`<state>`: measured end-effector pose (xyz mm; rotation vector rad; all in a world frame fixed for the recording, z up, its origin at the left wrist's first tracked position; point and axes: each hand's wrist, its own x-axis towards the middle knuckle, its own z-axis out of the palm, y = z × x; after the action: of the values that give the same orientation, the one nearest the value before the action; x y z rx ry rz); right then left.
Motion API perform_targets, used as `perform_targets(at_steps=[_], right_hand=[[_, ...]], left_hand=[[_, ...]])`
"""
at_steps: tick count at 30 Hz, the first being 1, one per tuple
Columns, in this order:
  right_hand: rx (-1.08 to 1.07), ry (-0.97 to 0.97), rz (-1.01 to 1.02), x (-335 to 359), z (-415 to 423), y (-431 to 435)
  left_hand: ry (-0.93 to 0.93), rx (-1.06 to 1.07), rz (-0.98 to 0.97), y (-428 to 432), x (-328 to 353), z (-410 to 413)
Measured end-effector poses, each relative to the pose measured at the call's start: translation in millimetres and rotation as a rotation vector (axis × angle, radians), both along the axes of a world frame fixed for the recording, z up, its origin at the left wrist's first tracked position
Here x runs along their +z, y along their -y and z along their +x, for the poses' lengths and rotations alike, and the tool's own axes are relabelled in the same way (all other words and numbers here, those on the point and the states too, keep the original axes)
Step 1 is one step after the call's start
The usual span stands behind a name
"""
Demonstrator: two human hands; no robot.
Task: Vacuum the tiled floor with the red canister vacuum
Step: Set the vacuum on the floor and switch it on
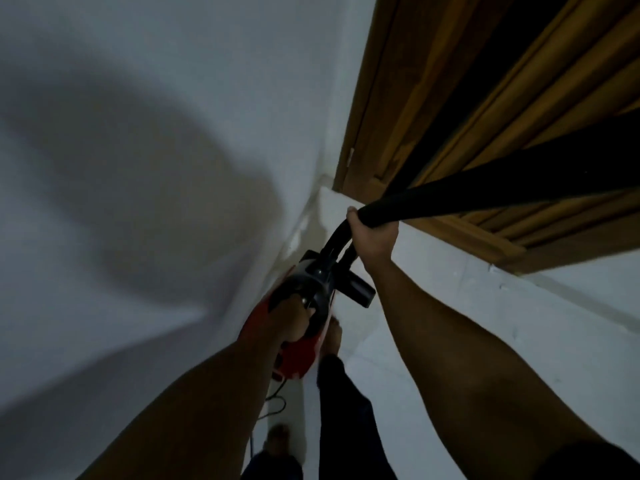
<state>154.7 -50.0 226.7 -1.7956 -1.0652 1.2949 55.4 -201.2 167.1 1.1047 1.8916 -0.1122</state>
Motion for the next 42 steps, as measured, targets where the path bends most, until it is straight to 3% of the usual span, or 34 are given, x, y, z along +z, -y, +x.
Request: perform_targets(at_steps=[7, 13, 17, 20, 29, 33, 39, 42], right_hand=[[-0.011, 0.013, 0.092, 85.1, 45.4, 139.4], [0.003, -0.006, 0.097, 121.0, 85.3, 242.8], [0.014, -0.032, 0.057, 135.1, 117.3, 305.5], [0.042, -0.042, 0.089, 140.5, 144.3, 362.5], [0.061, -0.097, 0.035, 109.4, 247.1, 553.3], [0.081, -0.082, -0.006, 89.8, 264.3, 633.4], [0.105, 0.002, -0.031, 56.2, 269.3, 771.1], [0.106, 0.04, -0.018, 37.7, 254.5, 838.9]], left_hand=[[0.126, 0.083, 0.017, 131.8, 59.0, 25.9], [0.04, 0.018, 0.068, 226.6, 113.1, 61.2], [-0.051, 0.027, 0.049, 284.2, 119.2, 91.9], [-0.012, 0.026, 0.081, 341.8, 117.3, 115.8], [-0.015, -0.032, 0.02, 538.4, 125.1, 209.4], [-0.073, 0.025, -0.021, 624.6, 110.4, 231.0], [0.084, -0.036, -0.044, 763.1, 68.0, 230.1], [0.078, -0.04, -0.06, 834.2, 45.2, 218.0]])
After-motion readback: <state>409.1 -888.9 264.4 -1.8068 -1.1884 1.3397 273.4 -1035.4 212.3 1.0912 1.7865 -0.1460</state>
